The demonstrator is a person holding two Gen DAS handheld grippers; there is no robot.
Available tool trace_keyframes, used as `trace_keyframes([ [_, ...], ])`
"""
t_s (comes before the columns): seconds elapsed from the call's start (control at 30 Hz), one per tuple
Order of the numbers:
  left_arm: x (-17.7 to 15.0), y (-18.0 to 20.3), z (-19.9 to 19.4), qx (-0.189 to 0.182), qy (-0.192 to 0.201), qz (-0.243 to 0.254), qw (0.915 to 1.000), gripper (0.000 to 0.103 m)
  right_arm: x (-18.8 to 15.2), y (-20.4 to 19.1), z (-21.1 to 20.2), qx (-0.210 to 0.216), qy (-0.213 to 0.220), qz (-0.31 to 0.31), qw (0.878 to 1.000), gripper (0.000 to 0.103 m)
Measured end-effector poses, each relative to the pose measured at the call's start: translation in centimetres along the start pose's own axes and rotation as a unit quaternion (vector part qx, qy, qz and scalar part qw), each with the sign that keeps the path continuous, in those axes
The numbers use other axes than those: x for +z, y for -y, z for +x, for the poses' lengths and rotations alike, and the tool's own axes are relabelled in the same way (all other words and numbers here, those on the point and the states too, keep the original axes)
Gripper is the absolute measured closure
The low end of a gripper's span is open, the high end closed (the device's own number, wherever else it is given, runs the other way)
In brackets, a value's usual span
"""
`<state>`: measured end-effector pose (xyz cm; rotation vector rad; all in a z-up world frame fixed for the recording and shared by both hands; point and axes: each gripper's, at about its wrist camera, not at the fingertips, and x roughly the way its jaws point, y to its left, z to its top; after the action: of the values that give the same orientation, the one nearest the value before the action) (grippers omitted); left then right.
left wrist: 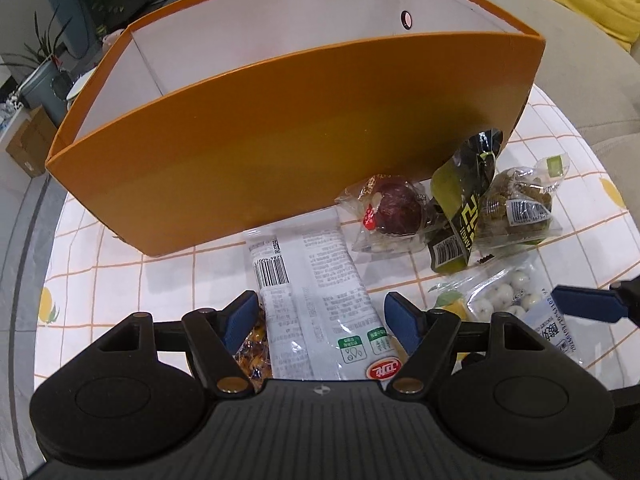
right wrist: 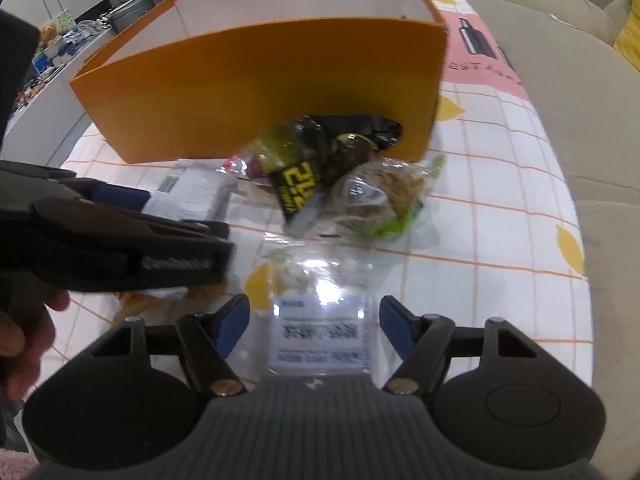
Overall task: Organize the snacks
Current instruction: 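Grasp the white wrapped bar with the left tool while the right tool grasps the quail-egg pack, then carry both packs over the orange box and lower them inside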
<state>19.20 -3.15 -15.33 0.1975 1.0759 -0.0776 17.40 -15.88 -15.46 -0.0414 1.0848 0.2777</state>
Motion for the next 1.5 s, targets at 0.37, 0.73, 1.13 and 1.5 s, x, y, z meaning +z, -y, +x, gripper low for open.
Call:
trace_keyframes([
  [0.37,-0.3,-1.2,-0.5,-0.007,0.006,-0.012,0.9999,0.042,-0.1,-0.7,1.0,-0.023,-0.007,-0.020,1.000,0.045],
  [0.73,-1.6,-3.5,-4.8,-0.040,0.019,-0.057,0.9974,0.044,0.0,0.5,-0.5,0.023,-0.025,0.014,0.999,0.047],
  [1.13,-1.9,-3.9,-9.8,-0.077,0.055,-0.088,0.9916,0.045,0.0,-0.2,-4.7,0.056,0.000,0.014,0.998,0.047],
  [1.5,-0.6,-4.7,-14.5,-0.092,0.117,-0.095,0.9842,0.046,1.8,0.1,-9.5,0.084,0.059,0.018,0.995,0.048],
])
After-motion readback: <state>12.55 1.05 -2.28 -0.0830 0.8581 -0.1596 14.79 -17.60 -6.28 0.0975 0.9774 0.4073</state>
